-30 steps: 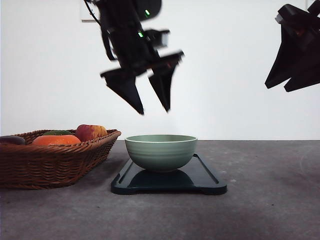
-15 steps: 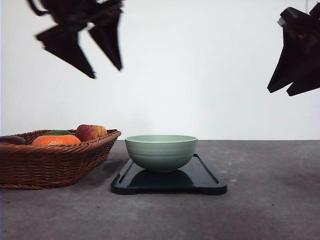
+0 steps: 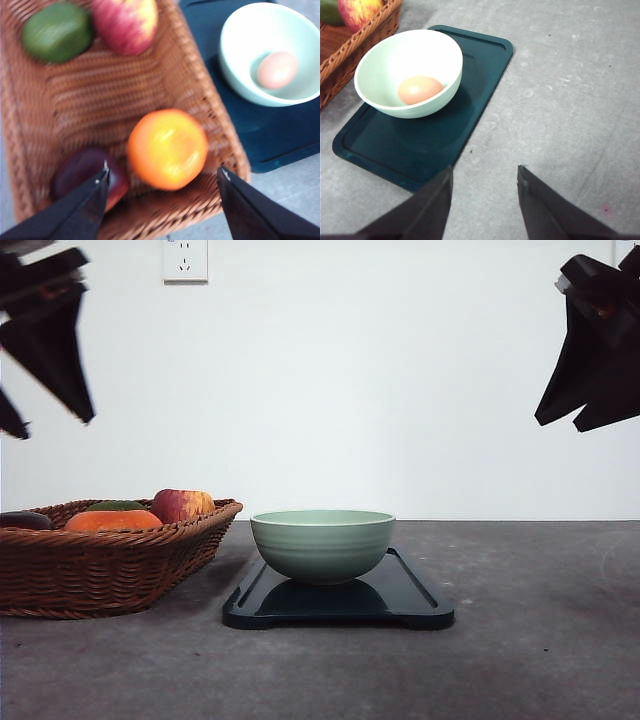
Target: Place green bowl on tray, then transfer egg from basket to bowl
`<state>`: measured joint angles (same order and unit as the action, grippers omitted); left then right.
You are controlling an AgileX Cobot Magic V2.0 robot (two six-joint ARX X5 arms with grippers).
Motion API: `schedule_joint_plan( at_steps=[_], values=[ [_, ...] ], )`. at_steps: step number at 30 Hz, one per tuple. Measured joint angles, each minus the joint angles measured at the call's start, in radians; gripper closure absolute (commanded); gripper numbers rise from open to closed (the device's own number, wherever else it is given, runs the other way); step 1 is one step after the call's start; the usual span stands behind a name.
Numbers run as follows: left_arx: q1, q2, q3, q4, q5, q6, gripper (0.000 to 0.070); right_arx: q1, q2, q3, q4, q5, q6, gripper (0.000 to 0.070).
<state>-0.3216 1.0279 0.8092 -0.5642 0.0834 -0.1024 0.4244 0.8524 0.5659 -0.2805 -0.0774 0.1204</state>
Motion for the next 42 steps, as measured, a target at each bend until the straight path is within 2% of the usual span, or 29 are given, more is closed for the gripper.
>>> schedule_joint_plan(
  at_steps=[8,14,16,18,19,37,42],
  values=[
    [0.007,-0.110,-0.131,0.022,0.020,-0.063,0.0271,0.000,0.000,0.000,-0.014,0.000,-0.003,0.0447],
    [0.007,-0.123,-0.153,0.000,0.020,-0.082,0.0275,0.000,0.000,0.000,-0.028,-0.001,-0.004,0.0446],
    [0.007,-0.123,-0.153,-0.018,0.020,-0.082,0.0522,0.000,0.000,0.000,-0.028,-0.001,-0.003,0.0612],
    [0.007,-0.123,-0.153,-0.024,0.021,-0.083,0.0666,0.000,0.000,0.000,-0.029,0.001,-0.004,0.0679],
    [0.007,-0.123,-0.153,-0.024,0.021,-0.085,0.0683,0.000,0.000,0.000,-0.026,0.000,-0.005,0.0682],
    [0.012,-0.125,-0.153,-0.023,0.020,-0.092,0.0687,0.000,0.000,0.000,0.001,0.000,-0.006,0.0684],
    [0.074,-0.204,-0.186,0.039,0.020,-0.026,0.0687,0.000,0.000,0.000,0.001,0.000,-0.006,0.0684]
  ],
)
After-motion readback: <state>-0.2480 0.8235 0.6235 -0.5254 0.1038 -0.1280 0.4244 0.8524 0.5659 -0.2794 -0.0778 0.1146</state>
